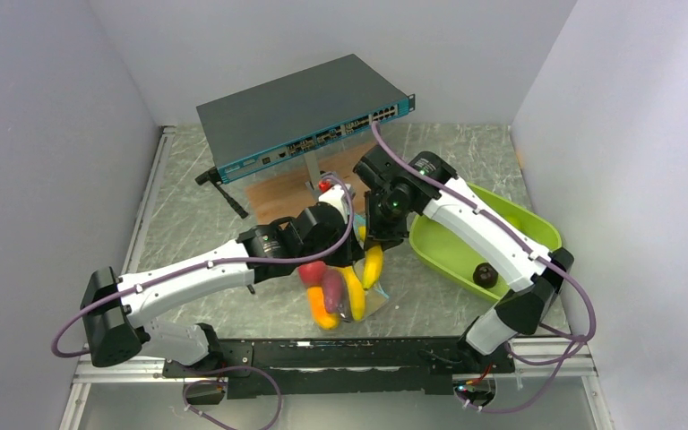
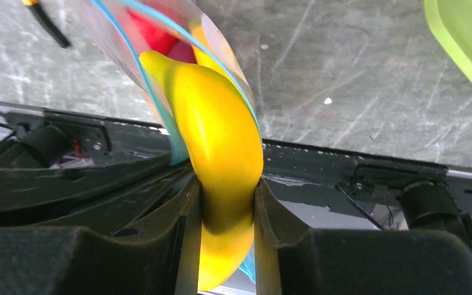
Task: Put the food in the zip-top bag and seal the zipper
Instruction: Place the fake fruit in the zipper food storage bag.
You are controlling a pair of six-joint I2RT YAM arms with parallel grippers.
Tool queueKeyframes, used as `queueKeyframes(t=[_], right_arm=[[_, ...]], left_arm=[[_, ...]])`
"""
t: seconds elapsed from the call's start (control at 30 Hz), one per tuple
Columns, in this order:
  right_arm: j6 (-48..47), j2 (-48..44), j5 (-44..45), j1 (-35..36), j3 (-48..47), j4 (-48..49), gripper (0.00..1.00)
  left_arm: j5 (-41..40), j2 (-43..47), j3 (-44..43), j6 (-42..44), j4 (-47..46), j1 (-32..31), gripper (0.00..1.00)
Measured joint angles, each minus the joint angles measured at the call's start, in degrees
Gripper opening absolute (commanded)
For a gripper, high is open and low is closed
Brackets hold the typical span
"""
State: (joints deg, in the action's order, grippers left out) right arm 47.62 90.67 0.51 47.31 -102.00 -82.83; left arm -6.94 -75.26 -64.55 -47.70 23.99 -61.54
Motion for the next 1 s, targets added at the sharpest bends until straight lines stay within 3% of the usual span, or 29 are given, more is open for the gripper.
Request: queueKeyframes(t=[0.27,0.67,1.0], right_arm=[[-0.3,-1.3,1.9,0.0,9.0,3.4,0.00],[-7.6,-1.2,6.4,0.1,7.1,4.9,0.00],[-6.5,-4.8,12.6,0.8,7.8,9.7,0.00]], left_arm=[[0.9,1.4,-0.1,0.0,-0.2,-0.1,0.00],[2.7,3.5,-0.1,0.3,0.4,-0.1,0.00],[4.7,3.5,-0.1,0.2,-0.5,0.0,0.00]])
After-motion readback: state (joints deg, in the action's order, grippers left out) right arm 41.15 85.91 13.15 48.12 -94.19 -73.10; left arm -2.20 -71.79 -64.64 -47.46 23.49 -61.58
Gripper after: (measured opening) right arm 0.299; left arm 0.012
